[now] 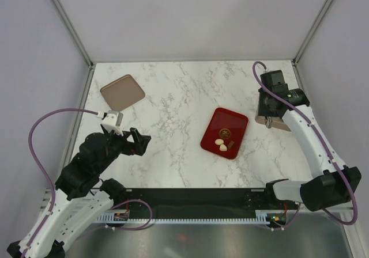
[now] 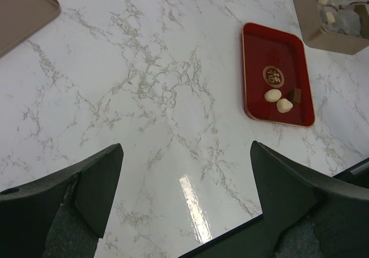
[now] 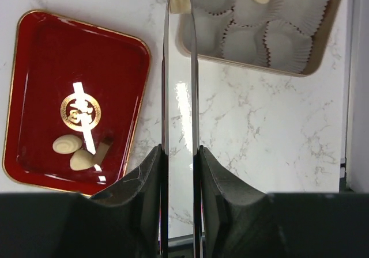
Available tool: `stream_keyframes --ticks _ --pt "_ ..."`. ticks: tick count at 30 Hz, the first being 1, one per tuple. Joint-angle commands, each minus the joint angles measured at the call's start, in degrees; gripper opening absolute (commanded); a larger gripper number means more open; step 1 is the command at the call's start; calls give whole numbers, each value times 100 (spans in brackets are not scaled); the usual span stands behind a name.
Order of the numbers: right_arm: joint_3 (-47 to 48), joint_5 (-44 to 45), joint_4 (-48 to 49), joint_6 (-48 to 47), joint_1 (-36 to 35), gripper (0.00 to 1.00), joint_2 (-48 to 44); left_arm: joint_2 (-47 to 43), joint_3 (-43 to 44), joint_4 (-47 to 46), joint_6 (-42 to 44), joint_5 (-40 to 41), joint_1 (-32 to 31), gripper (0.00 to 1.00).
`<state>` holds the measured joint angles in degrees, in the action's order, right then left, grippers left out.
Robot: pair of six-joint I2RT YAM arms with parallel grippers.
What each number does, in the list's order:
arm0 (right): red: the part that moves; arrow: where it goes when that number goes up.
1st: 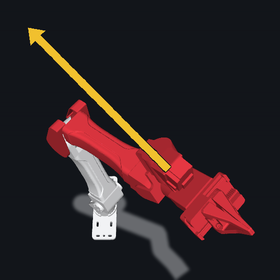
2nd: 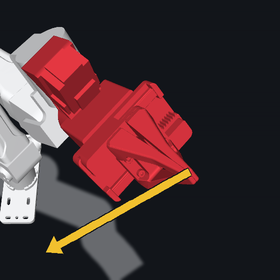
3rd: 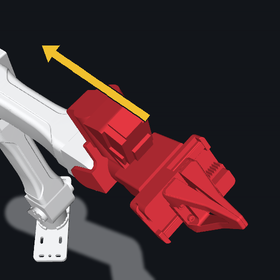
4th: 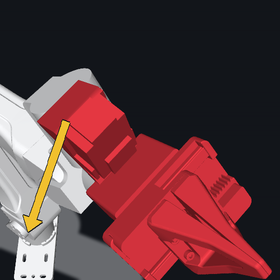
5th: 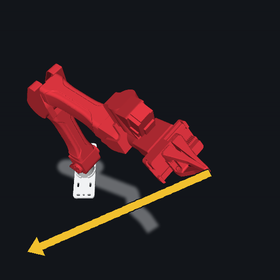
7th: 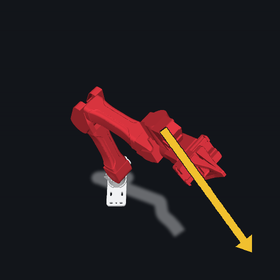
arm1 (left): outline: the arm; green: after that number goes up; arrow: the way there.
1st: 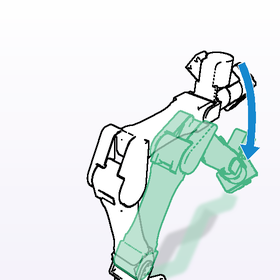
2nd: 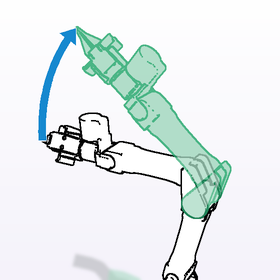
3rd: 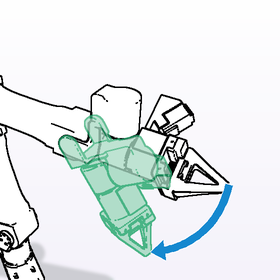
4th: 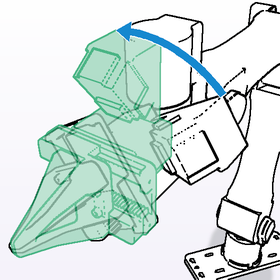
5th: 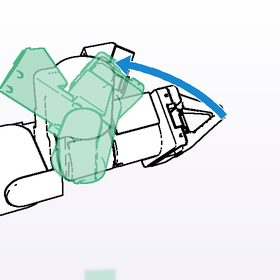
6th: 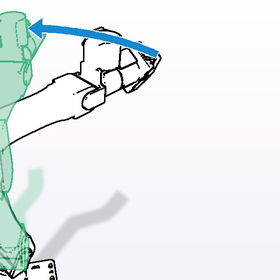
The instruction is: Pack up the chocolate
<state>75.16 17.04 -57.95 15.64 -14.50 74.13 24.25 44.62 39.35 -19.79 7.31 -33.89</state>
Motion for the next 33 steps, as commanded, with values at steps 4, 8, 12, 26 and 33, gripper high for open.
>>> stream_keyframes --ticks 4,8,12,26,33 --pt "105 432 -49 -43 799 29 -144 150 11 -42 -95 -204 -48 100" --pt "8 581 -49 -35 1413 29 -206 168 -6 -77 -78 -300 -126 100" --pt "-202 660 91 53 1661 29 -250 124 -6 -95 -77 -318 -223 100" --pt "-625 362 671 62 2285 30 224 141 -32 -147 -34 -441 -276 100" --pt "-546 160 838 106 2347 32 523 124 -32 -147 -34 -406 -276 100"
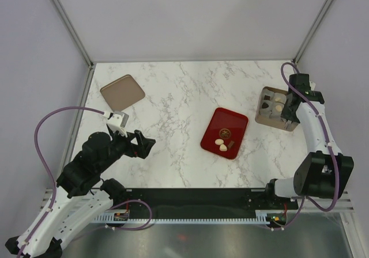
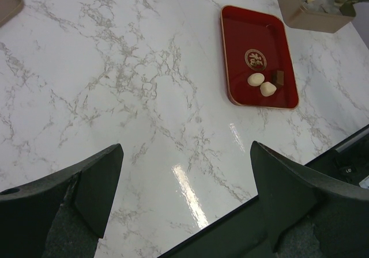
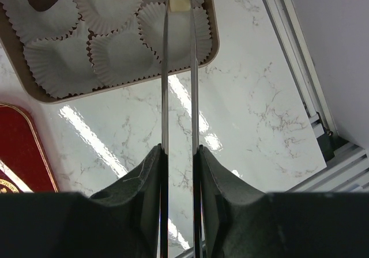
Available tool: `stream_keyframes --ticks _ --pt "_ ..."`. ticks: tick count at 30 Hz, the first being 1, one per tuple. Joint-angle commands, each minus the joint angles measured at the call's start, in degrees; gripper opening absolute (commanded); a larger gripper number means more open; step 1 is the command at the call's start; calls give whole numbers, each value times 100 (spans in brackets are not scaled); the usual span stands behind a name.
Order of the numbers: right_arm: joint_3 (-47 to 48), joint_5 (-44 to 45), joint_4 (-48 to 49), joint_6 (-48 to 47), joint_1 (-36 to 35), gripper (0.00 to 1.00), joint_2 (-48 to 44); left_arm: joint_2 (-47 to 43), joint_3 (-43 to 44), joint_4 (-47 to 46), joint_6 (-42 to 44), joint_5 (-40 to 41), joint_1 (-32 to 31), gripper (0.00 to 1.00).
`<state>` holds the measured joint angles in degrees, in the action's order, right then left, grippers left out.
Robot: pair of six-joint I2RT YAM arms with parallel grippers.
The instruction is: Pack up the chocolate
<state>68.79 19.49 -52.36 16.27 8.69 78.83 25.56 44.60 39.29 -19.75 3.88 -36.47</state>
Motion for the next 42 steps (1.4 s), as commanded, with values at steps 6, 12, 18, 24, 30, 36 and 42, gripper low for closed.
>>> stream_keyframes --ticks 6,12,18,24,30,36,42 --pt "292 -50 358 34 54 32 291 2 -30 -141 -38 -54 -18 100" --pt "415 55 367 16 63 32 528 -16 -22 -132 -47 -19 -27 100" --pt "652 38 402 51 107 33 748 10 -30 -141 -38 -36 -27 100" --pt "723 20 411 122 107 40 889 -60 -39 -132 -47 -28 -27 100" --pt "872 82 270 139 107 43 906 -69 -39 -141 -38 7 -27 100" --pt "1127 118 16 104 98 47 783 -60 -30 -141 -55 43 -36 100" --pt "1145 -594 -81 139 -121 48 292 -51 -39 -132 -55 87 -36 100"
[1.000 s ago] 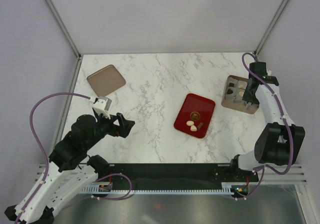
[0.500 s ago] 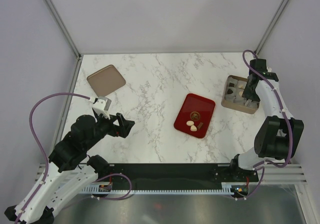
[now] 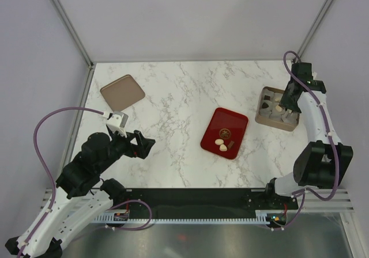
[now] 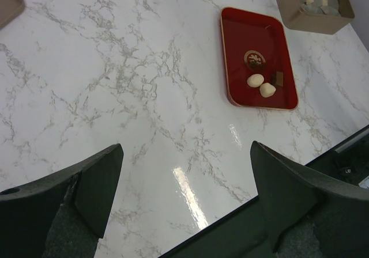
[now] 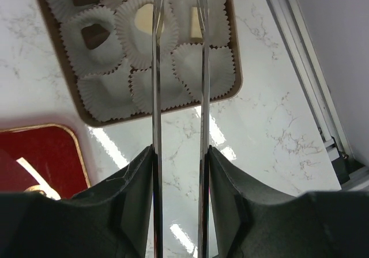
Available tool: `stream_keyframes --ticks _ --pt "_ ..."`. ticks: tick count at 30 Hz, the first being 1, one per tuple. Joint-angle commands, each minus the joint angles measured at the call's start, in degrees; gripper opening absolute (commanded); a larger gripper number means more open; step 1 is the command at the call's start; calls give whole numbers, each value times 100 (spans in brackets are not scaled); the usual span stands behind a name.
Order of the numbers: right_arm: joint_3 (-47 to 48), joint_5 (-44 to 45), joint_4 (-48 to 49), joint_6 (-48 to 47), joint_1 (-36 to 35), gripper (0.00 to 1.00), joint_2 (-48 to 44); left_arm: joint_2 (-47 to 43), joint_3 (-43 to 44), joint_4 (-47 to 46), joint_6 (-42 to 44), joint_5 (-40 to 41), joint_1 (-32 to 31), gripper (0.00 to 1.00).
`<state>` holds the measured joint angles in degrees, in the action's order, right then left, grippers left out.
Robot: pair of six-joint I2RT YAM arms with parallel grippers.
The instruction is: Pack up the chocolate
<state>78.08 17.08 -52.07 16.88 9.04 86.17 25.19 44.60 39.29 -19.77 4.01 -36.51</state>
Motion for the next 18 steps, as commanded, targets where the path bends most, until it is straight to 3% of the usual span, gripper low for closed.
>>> stream_keyframes --ticks 1,3,13,18 --pt "181 -450 -110 69 -383 48 -556 -14 -30 -132 -53 82 -31 100" --pt "94 -600 -154 78 -691 48 -662 -23 -30 -132 -53 117 -31 100" --pt "-750 -1005 -268 122 -3625 48 -1330 -128 -30 -88 -88 354 -31 100" --pt "-1119 -970 -286 254 -4374 48 -1690 -93 -13 -62 -124 513 -31 100"
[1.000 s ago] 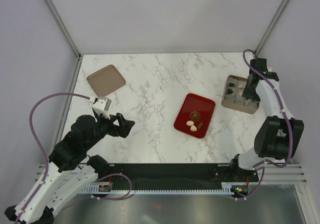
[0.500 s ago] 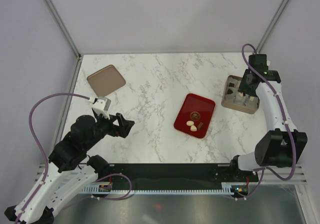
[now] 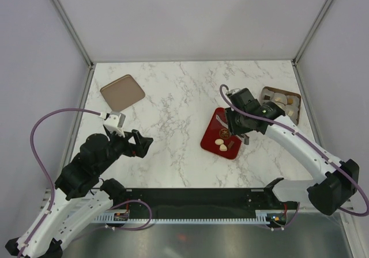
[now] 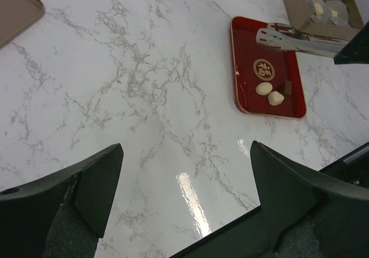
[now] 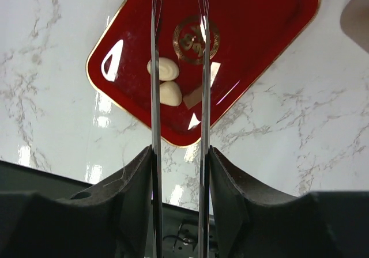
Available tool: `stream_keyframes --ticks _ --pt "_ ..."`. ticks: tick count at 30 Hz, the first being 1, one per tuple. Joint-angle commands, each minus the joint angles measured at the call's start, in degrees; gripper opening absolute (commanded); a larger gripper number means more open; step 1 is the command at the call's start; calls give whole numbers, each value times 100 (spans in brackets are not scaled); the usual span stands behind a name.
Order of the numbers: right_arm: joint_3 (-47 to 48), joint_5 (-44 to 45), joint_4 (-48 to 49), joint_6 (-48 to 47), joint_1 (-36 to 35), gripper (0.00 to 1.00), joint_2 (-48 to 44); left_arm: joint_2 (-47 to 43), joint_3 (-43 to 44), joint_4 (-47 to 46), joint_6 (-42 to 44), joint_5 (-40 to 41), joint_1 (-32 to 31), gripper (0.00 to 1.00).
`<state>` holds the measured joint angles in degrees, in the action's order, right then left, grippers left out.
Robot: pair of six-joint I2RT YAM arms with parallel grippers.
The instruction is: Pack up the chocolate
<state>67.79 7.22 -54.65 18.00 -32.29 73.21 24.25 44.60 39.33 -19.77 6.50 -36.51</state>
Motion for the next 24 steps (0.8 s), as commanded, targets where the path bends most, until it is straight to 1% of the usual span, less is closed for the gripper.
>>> stream_keyframes --ticks 1,6,10,14,18,24 --pt "-134 16 -45 177 -286 49 -439 9 -13 -49 -124 290 -23 100" --pt "-318 367 -397 730 -383 49 -702 1 -4 -5 -185 439 -23 100" --pt "-477 525 -572 898 -383 52 -1106 -17 5 22 -211 510 -31 100" --pt "-652 613 -888 854 -374 52 -1283 -17 5 39 -220 545 -31 100" --pt "-732 202 -977 828 -392 52 -1406 1 5 31 -220 536 -31 100" --pt "-1022 -124 -1021 951 -383 52 -1599 -69 14 39 -220 536 -31 100"
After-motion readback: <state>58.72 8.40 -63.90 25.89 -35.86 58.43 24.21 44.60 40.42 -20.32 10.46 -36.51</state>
